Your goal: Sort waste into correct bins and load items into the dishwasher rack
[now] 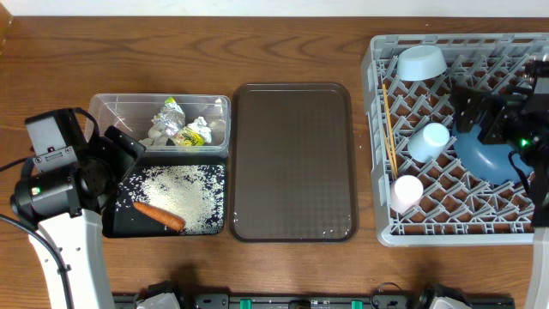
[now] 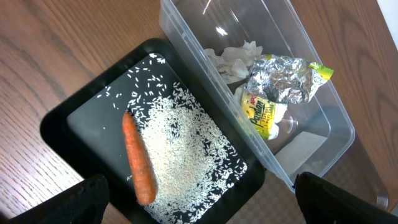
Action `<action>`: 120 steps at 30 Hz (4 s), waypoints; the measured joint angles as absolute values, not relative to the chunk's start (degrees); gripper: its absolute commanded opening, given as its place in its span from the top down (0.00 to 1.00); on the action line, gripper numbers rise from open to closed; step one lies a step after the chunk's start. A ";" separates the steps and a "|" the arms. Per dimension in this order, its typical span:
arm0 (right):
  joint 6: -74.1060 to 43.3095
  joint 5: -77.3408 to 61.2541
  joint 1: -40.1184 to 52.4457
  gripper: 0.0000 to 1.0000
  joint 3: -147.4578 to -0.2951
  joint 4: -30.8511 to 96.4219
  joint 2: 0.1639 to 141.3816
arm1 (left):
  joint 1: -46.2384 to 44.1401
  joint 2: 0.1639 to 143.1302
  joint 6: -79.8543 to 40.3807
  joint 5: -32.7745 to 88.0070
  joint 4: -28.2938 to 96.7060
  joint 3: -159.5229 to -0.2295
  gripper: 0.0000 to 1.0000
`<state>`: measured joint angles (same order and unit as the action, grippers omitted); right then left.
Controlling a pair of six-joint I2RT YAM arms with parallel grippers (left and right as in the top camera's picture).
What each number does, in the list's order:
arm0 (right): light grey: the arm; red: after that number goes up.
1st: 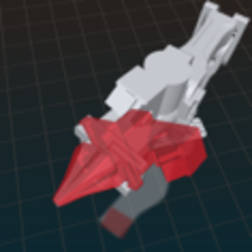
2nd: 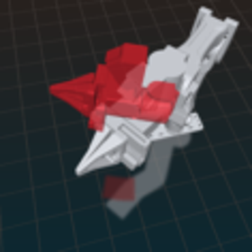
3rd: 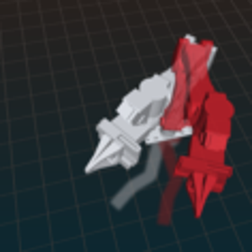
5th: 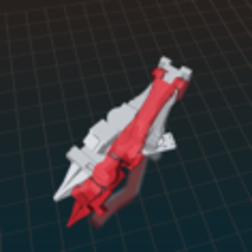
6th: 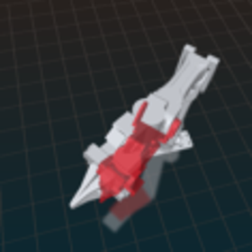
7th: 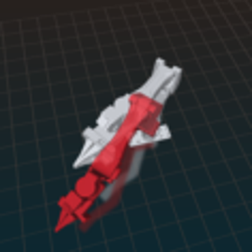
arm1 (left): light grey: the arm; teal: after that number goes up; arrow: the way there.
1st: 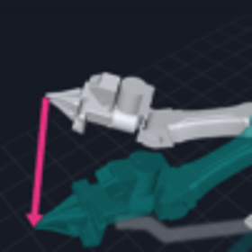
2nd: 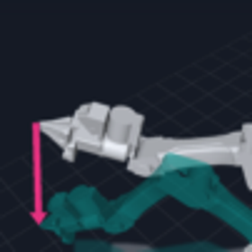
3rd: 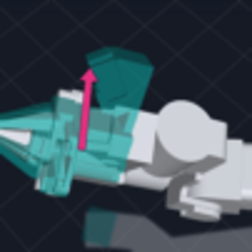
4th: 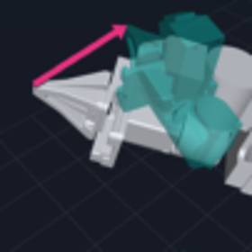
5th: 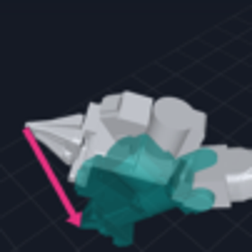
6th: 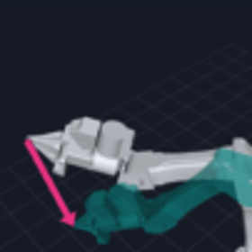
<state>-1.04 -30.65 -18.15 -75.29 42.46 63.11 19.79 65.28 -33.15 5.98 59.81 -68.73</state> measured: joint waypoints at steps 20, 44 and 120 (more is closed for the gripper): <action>-1.04 -35.42 -18.15 0.01 -75.29 42.59 62.35 | 19.79 65.28 -33.15 5.98 59.83 -68.73 0.02; -1.04 -35.62 -18.15 0.01 -75.29 42.59 62.35 | 19.79 65.28 -33.15 5.98 59.83 -68.73 0.02; -11.55 -1.21 8.60 0.01 -13.61 -4.21 0.86 | 19.79 65.28 -33.15 5.98 59.83 -68.73 0.02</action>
